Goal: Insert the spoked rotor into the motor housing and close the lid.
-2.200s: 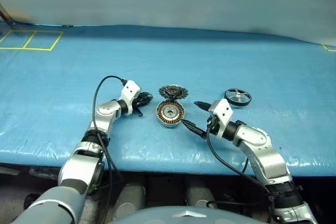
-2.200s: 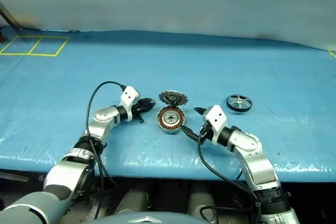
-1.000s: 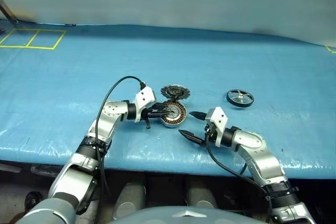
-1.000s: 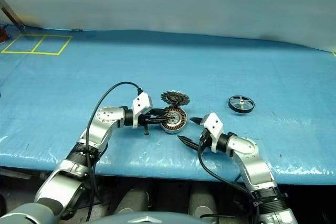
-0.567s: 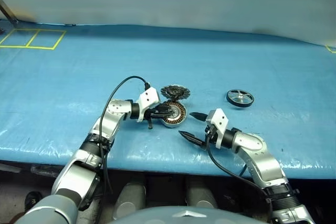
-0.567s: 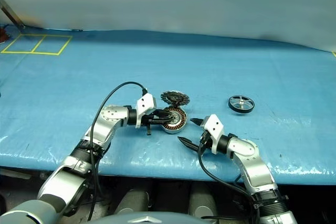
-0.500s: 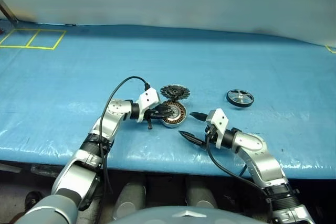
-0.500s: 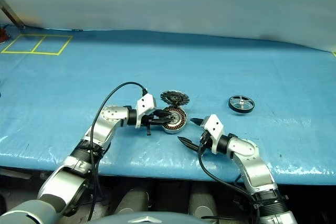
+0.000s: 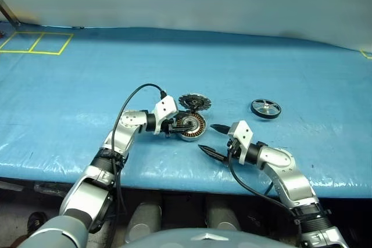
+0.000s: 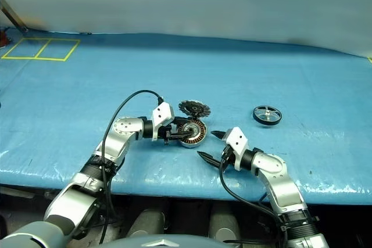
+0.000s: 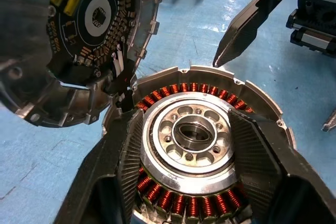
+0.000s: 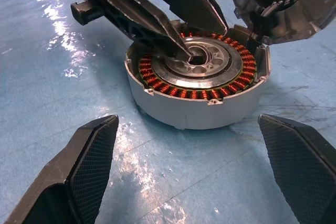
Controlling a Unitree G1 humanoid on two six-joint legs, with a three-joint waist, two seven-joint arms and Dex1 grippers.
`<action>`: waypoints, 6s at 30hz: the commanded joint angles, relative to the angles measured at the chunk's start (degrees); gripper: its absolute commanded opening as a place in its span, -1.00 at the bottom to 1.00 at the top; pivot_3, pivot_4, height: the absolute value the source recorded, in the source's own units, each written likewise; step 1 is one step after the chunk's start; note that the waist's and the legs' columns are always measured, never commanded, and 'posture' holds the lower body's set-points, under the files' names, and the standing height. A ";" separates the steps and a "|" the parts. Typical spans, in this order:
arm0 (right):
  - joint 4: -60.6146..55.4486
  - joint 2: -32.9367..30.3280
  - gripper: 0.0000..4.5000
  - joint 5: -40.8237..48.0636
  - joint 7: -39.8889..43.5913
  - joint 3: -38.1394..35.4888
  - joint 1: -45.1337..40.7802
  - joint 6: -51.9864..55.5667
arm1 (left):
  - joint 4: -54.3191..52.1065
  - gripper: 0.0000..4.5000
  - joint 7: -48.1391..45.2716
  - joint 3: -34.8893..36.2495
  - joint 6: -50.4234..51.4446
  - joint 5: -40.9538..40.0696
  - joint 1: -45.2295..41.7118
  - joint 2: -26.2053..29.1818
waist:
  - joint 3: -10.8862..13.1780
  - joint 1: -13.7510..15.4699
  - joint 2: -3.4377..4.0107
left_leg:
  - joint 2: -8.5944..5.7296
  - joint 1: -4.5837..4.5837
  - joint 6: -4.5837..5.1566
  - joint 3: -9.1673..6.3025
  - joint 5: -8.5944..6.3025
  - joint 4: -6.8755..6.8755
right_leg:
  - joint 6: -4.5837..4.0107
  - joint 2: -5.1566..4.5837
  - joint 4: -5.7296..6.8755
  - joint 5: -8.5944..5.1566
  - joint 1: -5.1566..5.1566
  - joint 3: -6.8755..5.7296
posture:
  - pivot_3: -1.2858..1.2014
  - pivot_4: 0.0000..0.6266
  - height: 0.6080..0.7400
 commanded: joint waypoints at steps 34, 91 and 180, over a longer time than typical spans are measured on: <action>-0.07 1.38 1.00 -0.47 -1.95 -0.83 -1.19 -1.87 | -1.99 -0.99 -0.05 -0.30 -0.85 2.91 -0.22 1.90 | -0.01 -0.10 0.01 | 0.01 0.07 0.00 0.00 0.00 0.03 | 0.01 0.00 0.01 0.00 0.07 0.00 | 0.03 -0.52 1.00; 4.49 -18.18 0.61 -8.86 -13.17 -12.47 -12.77 24.57 | -29.17 -1.00 17.11 9.37 4.18 -1.89 24.60 7.69 | 0.03 0.40 0.07 | -0.02 -0.09 0.21 0.31 -0.13 0.11 | -0.29 -0.17 -0.09 -0.17 -0.06 0.09 | 0.03 -0.52 1.00; -21.72 -12.19 -0.25 5.30 0.41 -6.58 -0.40 14.72 | -27.61 -1.00 13.07 12.06 1.08 -7.94 27.75 7.03 | 0.11 0.80 -0.05 | 0.04 -0.15 0.18 0.30 -0.19 0.11 | -0.35 -0.20 -0.12 -0.22 -0.13 0.08 | 0.03 -0.52 1.00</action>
